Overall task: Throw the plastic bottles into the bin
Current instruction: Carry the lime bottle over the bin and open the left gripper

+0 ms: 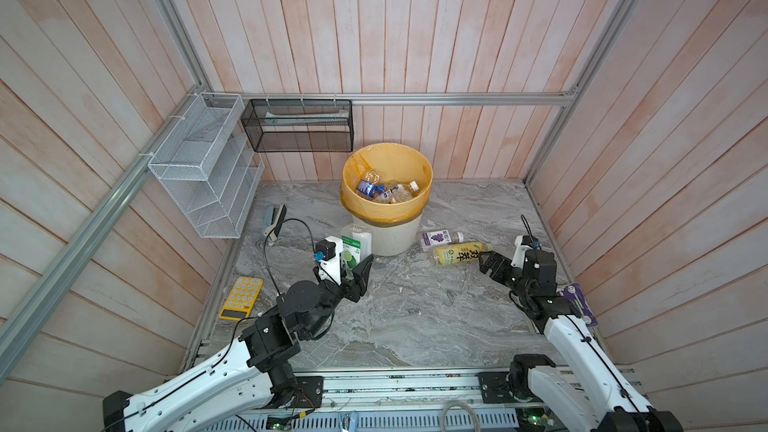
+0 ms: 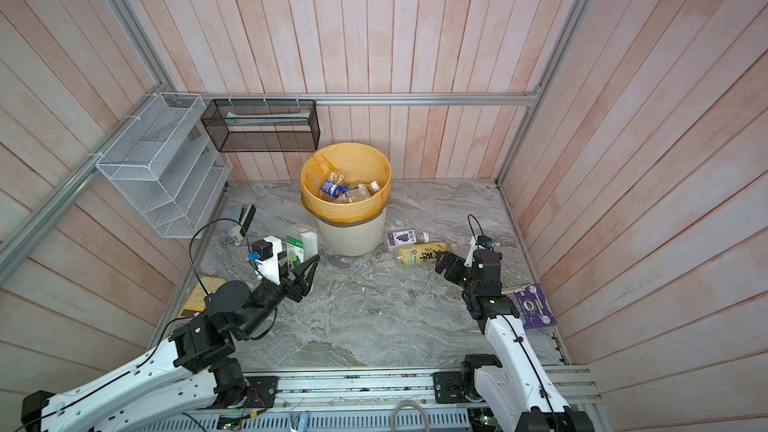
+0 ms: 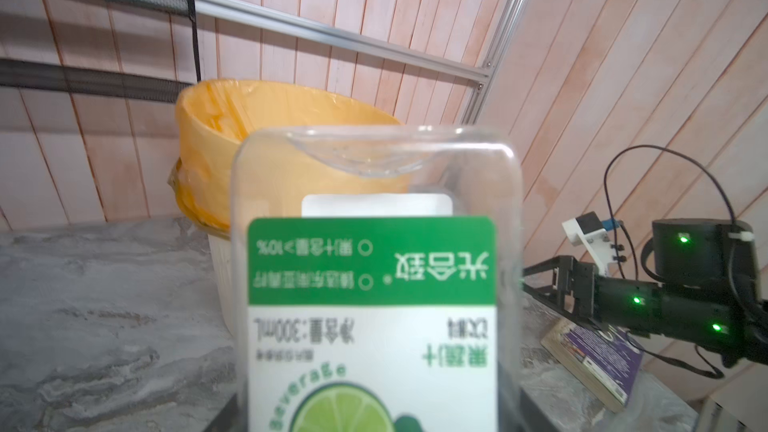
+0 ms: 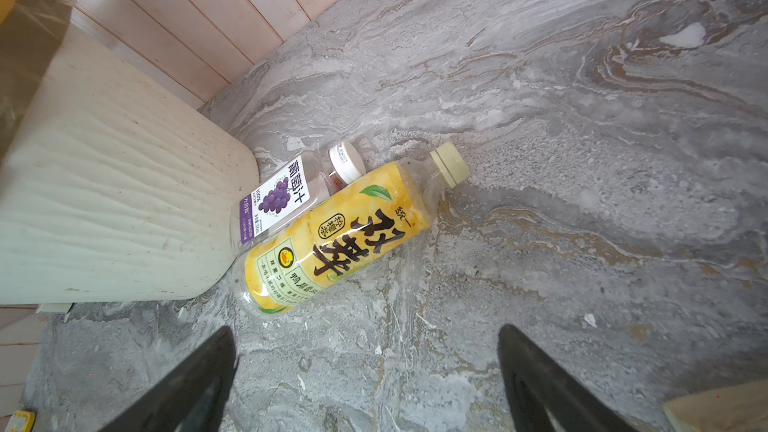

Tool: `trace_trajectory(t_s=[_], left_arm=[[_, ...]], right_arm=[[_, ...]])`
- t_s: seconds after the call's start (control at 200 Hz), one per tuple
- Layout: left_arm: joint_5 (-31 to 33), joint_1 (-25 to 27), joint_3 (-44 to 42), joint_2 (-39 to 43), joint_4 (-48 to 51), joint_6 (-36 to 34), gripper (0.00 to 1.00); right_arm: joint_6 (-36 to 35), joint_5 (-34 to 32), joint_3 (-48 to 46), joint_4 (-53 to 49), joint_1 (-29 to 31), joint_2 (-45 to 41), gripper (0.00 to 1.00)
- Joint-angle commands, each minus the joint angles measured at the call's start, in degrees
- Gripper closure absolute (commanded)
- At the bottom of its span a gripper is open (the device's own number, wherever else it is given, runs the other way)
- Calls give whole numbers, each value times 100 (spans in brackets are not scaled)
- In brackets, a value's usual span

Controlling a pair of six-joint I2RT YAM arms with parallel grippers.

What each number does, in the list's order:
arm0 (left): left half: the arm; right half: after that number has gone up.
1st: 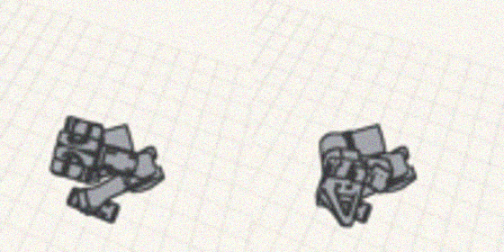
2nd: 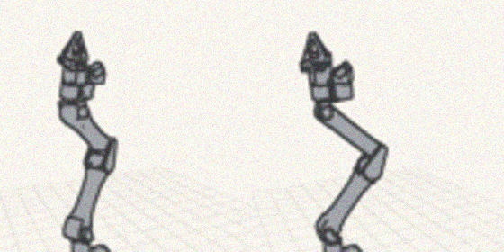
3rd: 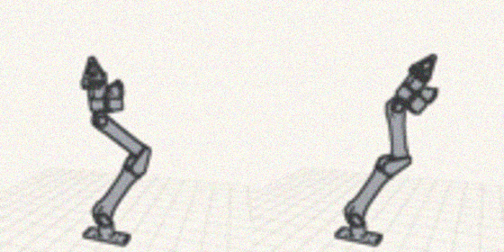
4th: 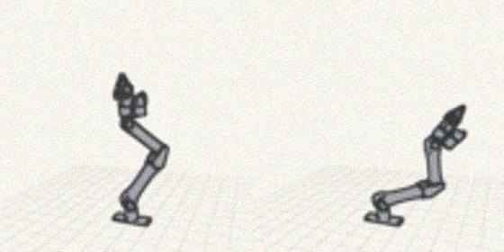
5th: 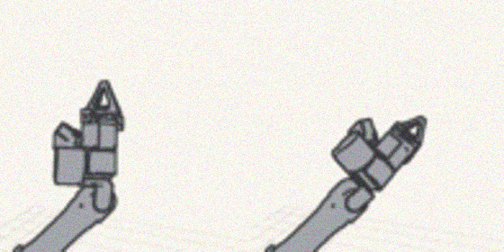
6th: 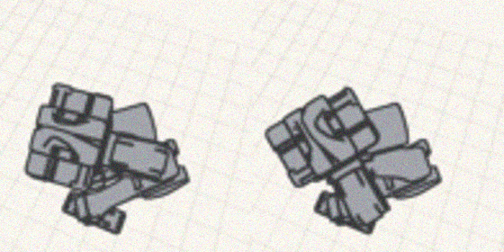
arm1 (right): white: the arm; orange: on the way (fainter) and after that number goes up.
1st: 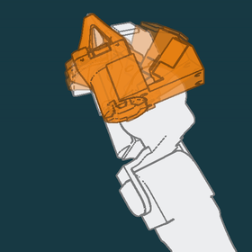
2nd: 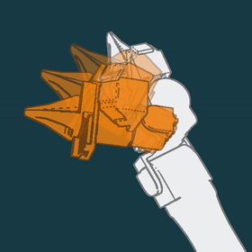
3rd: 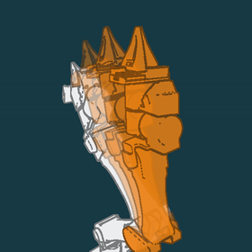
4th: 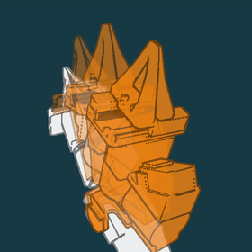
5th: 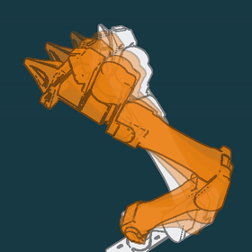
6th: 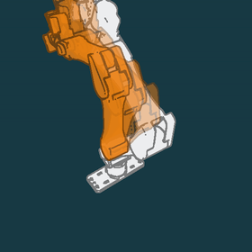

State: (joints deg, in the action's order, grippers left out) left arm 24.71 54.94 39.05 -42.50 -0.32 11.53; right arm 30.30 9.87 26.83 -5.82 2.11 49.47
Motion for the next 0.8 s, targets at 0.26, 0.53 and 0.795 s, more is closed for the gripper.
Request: trace_trajectory(t_s=[0.26, 0.53, 0.795], left_arm=[[-2540, -2276, 5559, -4302, 2070, -950, 19], [-1943, -2286, 5277, -4198, 1687, -957, 0], [-1636, -2012, 3971, -3284, 1120, -939, 0]], right_arm=[[-29, 308, 62, -55, 84, -161, 3], [27, 38, -103, -388, 86, -427, 1], [434, 129, -96, -170, 84, -4, 0]])
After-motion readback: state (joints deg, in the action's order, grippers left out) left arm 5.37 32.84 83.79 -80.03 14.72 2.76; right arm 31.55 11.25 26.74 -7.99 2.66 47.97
